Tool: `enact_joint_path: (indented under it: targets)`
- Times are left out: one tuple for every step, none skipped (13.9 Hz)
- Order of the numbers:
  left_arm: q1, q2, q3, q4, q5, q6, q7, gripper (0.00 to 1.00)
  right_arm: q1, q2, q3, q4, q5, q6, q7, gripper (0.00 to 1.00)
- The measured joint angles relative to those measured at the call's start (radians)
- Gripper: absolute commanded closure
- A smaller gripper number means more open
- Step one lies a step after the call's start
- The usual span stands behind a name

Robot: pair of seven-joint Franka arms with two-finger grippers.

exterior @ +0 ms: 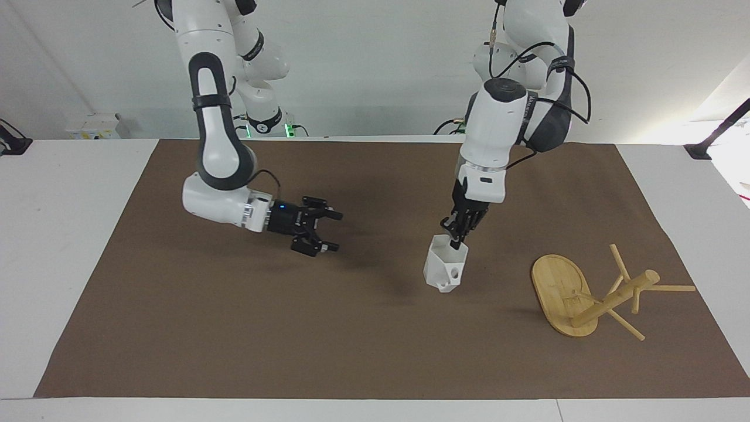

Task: Hang cup on rack

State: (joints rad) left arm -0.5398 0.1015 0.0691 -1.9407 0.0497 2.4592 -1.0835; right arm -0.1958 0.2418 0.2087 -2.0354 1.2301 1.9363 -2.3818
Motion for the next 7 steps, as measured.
enact_joint_path:
  targets:
    - [0.018,-0.056,0.000,-0.099,0.006,0.091,0.000,1.00,-0.062,-0.023,-0.002,0.018,-0.115,-0.047,0.017,0.00]
    - [0.029,-0.110,0.000,-0.201,0.007,0.179,0.000,1.00,-0.111,-0.043,-0.003,0.045,-0.224,-0.095,0.051,0.00]
    - [0.033,-0.153,0.000,-0.288,0.008,0.251,0.000,1.00,-0.147,-0.057,-0.003,0.079,-0.318,-0.146,0.096,0.00]
    - [0.034,-0.188,0.000,-0.367,0.008,0.327,0.000,1.00,-0.175,-0.065,-0.004,0.121,-0.398,-0.203,0.147,0.00]
    - [0.035,-0.214,-0.001,-0.440,0.008,0.419,0.000,1.00,-0.196,-0.070,-0.004,0.170,-0.478,-0.262,0.207,0.00]
    - [0.040,-0.231,0.000,-0.499,0.008,0.512,0.000,1.00,-0.212,-0.073,-0.004,0.219,-0.551,-0.307,0.266,0.00]
    - [0.055,-0.240,-0.001,-0.543,0.008,0.601,0.000,1.00,-0.225,-0.077,-0.004,0.262,-0.614,-0.346,0.332,0.00]
